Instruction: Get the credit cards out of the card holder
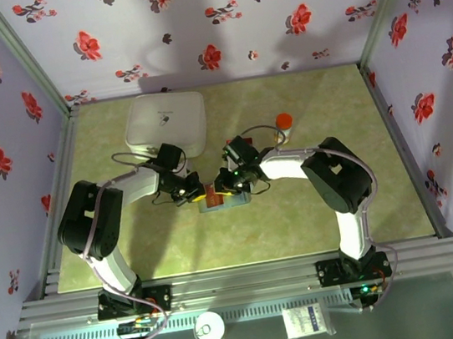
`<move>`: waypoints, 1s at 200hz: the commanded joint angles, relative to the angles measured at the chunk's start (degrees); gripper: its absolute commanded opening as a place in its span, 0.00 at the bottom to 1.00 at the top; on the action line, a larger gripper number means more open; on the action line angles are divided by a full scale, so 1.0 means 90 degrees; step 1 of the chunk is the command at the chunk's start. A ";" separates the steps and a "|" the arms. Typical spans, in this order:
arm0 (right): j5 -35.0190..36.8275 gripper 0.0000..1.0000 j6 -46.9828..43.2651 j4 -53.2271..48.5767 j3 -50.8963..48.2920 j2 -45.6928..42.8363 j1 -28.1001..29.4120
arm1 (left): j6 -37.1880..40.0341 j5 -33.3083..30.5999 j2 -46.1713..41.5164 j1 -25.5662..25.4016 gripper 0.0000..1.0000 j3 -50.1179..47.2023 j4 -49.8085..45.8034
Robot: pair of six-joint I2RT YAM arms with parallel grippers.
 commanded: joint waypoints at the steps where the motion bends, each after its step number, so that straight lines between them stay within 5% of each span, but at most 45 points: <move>1: -0.0146 0.20 0.0288 0.0308 -0.0222 -0.0221 -0.0047 | 0.0188 -0.0154 0.0182 -0.0022 0.00 -0.0040 -0.0234; 119: -0.0153 0.10 0.0449 0.0667 -0.0693 -0.0449 -0.0252 | 0.0210 -0.0223 0.0188 -0.0024 0.00 0.0033 -0.0285; 200: 0.0244 0.07 -0.0246 -0.0403 -0.0659 -0.0883 -0.0429 | 0.0273 -0.0201 0.0122 -0.0032 0.00 0.0162 -0.0364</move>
